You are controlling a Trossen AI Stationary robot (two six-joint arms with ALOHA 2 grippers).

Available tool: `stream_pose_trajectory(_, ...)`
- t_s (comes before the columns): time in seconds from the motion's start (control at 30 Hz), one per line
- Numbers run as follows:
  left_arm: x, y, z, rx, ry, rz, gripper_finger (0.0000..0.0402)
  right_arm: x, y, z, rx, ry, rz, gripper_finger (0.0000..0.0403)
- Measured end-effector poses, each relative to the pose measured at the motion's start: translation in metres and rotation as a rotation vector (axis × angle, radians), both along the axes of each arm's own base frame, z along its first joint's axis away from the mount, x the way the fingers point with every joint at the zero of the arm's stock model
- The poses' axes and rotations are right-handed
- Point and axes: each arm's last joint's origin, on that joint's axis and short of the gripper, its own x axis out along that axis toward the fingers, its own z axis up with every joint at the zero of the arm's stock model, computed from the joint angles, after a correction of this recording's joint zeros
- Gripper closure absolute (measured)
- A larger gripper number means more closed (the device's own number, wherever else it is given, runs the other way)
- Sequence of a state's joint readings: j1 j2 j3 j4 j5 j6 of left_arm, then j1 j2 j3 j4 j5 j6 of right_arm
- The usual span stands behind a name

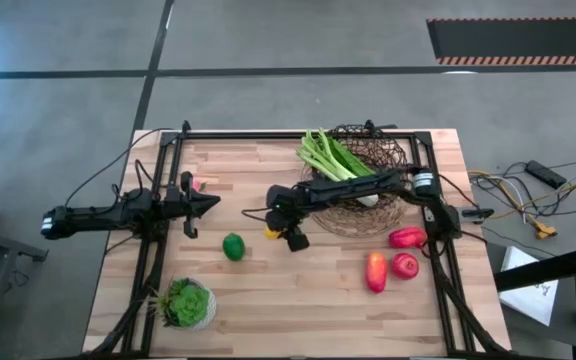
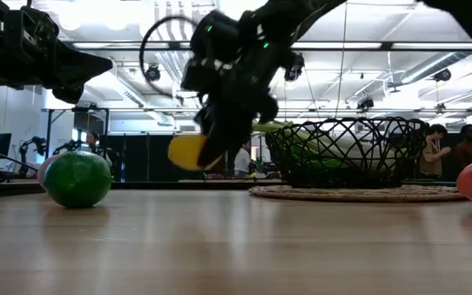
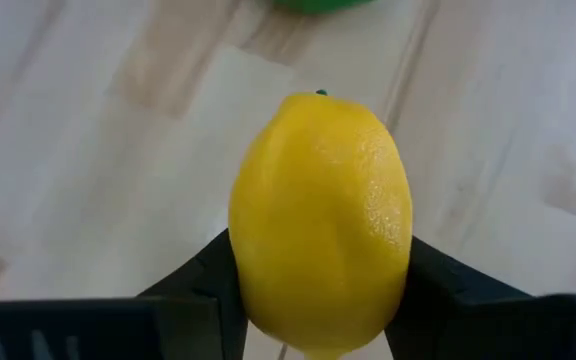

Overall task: Build produce basket
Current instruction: Put the yellow lemon into the wire basket

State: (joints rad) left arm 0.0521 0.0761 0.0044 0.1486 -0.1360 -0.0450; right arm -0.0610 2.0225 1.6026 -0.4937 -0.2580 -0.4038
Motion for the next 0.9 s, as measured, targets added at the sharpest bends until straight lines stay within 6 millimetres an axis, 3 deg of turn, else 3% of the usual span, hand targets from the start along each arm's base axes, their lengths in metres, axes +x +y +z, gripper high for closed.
stream_pose_trajectory(0.2,0.0,0.0,0.0,0.0,0.002,0.0,0.0402,-0.036,0.005,0.034,-0.055,-0.08,-0.081,0.025)
stream_pose_trajectory(0.37,0.0,0.0,0.0,0.0,0.002,0.0,0.0402,-0.084,0.006,0.065,-0.08,-0.173,-0.195,0.025)
stream_pose_trajectory(0.53,0.0,0.0,0.0,0.0,0.003,0.0,0.0402,-0.142,-0.01,0.09,-0.265,-0.242,-0.494,0.0249)
stream_pose_trajectory(0.7,0.0,0.0,0.0,0.0,0.002,0.0,0.0402,-0.199,-0.044,0.091,-0.308,-0.218,-0.81,0.0246)
stream_pose_trajectory(0.9,0.0,0.0,0.0,0.0,0.004,0.0,0.0402,-0.25,-0.09,0.067,-0.257,-0.136,-1.125,0.0247)
